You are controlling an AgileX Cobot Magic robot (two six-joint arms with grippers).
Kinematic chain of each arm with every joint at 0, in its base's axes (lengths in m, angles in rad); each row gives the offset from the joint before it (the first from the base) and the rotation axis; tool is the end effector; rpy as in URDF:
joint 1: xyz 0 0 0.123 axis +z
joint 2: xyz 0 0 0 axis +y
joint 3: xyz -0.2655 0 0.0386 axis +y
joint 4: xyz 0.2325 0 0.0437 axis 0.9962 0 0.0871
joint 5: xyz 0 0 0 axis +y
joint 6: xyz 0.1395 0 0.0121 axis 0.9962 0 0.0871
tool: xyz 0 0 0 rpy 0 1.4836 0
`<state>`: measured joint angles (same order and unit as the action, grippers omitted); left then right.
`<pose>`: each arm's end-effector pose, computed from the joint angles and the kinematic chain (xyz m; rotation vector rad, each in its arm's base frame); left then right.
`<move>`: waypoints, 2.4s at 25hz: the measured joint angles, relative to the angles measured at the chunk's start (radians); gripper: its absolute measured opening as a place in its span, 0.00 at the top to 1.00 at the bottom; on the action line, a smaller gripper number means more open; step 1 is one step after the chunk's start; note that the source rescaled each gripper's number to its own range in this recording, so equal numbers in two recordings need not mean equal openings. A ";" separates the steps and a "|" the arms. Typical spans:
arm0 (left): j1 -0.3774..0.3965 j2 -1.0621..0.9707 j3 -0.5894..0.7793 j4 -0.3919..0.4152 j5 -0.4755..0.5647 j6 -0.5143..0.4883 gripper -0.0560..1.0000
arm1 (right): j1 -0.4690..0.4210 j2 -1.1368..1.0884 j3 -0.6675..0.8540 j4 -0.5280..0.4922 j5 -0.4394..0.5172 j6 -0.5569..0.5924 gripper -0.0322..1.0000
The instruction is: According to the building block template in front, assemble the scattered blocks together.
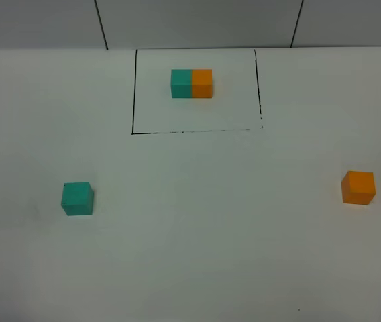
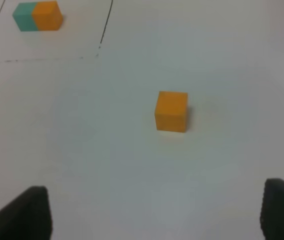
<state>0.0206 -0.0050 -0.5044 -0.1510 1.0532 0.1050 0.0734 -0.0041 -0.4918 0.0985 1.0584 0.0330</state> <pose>0.0412 -0.0175 0.2511 0.0923 2.0176 -0.1005 0.0412 0.0151 0.2459 -0.0455 2.0466 0.1844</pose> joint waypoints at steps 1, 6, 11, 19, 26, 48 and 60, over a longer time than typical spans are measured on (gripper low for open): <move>0.000 0.000 0.000 0.000 0.000 0.000 0.30 | 0.000 0.000 0.000 0.000 0.000 0.000 0.17; 0.000 0.000 0.000 0.000 0.000 -0.002 0.30 | 0.000 0.000 0.000 0.000 0.000 0.000 0.17; 0.000 0.022 -0.004 0.000 -0.001 -0.054 0.30 | 0.000 0.000 0.000 0.000 0.000 0.000 0.17; 0.000 0.487 -0.179 -0.030 0.076 -0.151 0.30 | 0.000 0.000 0.000 0.000 0.000 0.000 0.17; 0.000 1.017 -0.383 -0.130 0.139 -0.208 0.30 | 0.000 0.000 0.000 0.000 0.000 0.000 0.17; -0.258 1.688 -0.465 0.027 -0.274 -0.289 0.30 | 0.000 0.000 0.000 0.000 0.000 0.000 0.17; -0.260 1.780 -0.471 0.074 -0.428 -0.318 0.30 | 0.000 0.000 0.000 0.000 0.000 0.000 0.17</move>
<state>-0.2395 1.7750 -0.9750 -0.0771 0.6256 -0.2129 0.0734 -0.0041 -0.4918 0.0985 1.0584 0.0330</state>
